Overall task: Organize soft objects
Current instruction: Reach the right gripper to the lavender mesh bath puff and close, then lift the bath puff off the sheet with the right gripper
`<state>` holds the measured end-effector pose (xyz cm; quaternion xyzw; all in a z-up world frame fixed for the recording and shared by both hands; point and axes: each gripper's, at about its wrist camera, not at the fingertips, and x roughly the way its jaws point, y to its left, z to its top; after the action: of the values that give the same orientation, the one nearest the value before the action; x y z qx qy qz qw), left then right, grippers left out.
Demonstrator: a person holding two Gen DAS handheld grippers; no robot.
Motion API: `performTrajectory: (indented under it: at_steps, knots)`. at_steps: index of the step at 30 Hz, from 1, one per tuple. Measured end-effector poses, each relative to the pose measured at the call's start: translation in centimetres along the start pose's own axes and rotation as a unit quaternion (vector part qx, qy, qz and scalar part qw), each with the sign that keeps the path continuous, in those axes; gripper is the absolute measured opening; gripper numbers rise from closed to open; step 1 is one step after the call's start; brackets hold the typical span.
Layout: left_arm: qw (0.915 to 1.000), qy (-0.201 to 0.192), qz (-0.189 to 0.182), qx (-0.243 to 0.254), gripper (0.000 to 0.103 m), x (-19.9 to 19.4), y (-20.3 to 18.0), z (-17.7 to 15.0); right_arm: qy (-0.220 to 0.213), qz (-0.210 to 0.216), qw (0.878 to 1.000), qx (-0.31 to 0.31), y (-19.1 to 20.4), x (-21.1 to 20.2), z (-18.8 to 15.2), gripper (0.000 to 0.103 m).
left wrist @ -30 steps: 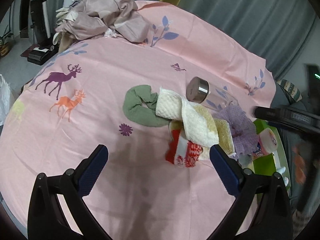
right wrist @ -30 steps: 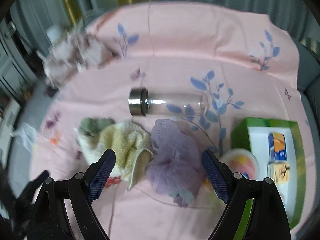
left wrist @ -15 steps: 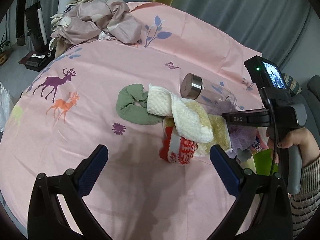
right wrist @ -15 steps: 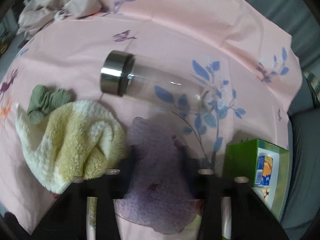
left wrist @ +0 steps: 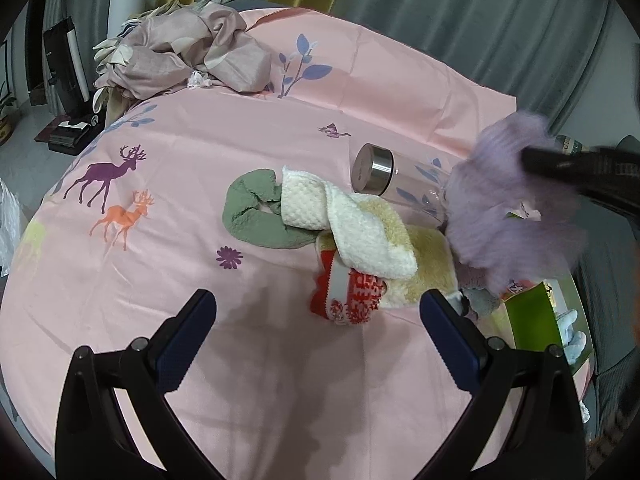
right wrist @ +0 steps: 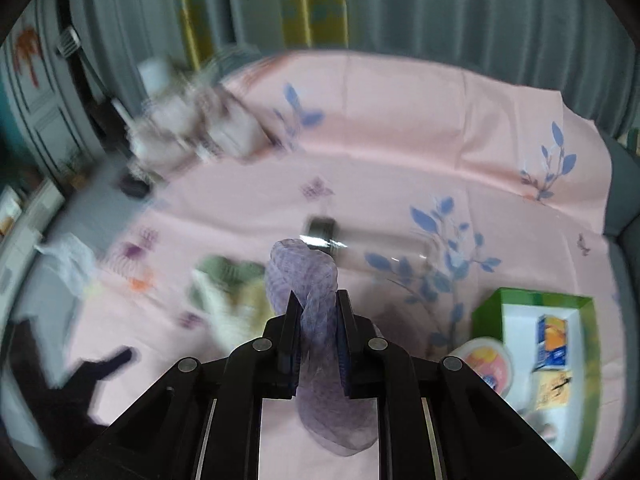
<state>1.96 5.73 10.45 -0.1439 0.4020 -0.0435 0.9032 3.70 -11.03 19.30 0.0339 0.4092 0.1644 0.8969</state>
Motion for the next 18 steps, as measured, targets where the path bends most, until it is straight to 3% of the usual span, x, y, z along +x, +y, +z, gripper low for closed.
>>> performTrajectory:
  at_steps: [5, 9, 16, 17, 18]
  knots:
    - [1.0000, -0.004, 0.004, 0.001, 0.101, -0.3, 0.2, -0.1, -0.006, 0.049, 0.998, 0.035, 0.5, -0.8, -3.2, 0.016]
    - [1.0000, -0.003, 0.008, 0.002, 0.101, -0.3, 0.3, -0.3, 0.057, 0.086, 0.989, 0.109, -1.1, 2.6, -6.7, 0.016]
    - [0.9997, 0.011, 0.007, 0.019, 0.101, 0.1, -0.3, -0.9, 0.124, 0.056, 0.980, 0.147, -2.0, 6.9, -9.8, 0.016]
    - [0.9996, 0.014, 0.007, 0.022, 0.101, 0.2, -0.4, -1.1, 0.132, 0.042, 0.979, 0.148, -2.2, 7.4, -9.9, 0.018]
    - [0.9995, 0.018, 0.007, 0.025, 0.101, 0.3, -0.5, -1.2, 0.135, 0.038, 0.979, 0.148, -2.5, 7.4, -10.1, 0.026]
